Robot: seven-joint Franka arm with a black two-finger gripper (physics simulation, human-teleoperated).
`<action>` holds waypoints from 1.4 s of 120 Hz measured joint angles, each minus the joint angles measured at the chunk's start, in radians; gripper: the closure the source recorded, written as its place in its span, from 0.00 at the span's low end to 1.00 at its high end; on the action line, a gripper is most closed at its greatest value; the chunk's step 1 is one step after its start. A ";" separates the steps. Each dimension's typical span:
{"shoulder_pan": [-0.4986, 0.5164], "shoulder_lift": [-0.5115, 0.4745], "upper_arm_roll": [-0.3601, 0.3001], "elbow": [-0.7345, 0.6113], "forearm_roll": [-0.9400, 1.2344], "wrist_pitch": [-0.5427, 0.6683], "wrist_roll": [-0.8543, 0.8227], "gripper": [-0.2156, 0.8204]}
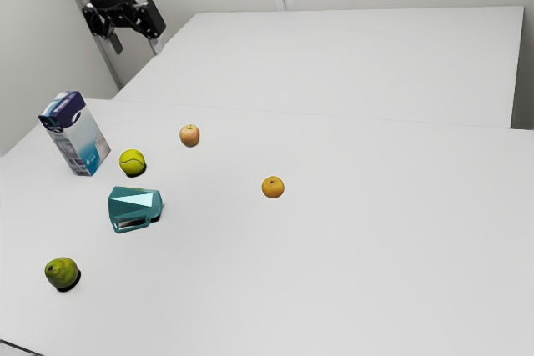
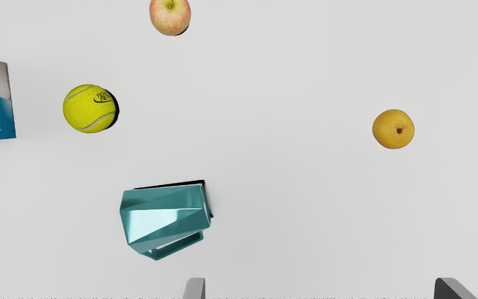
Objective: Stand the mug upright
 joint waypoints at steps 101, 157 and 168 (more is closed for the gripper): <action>0.460 0.064 0.173 -0.616 -0.648 0.231 0.522 0.21; 0.484 0.207 0.214 -0.700 -0.992 0.221 0.907 0.21; 0.484 0.207 0.214 -0.738 -1.048 0.210 0.956 0.21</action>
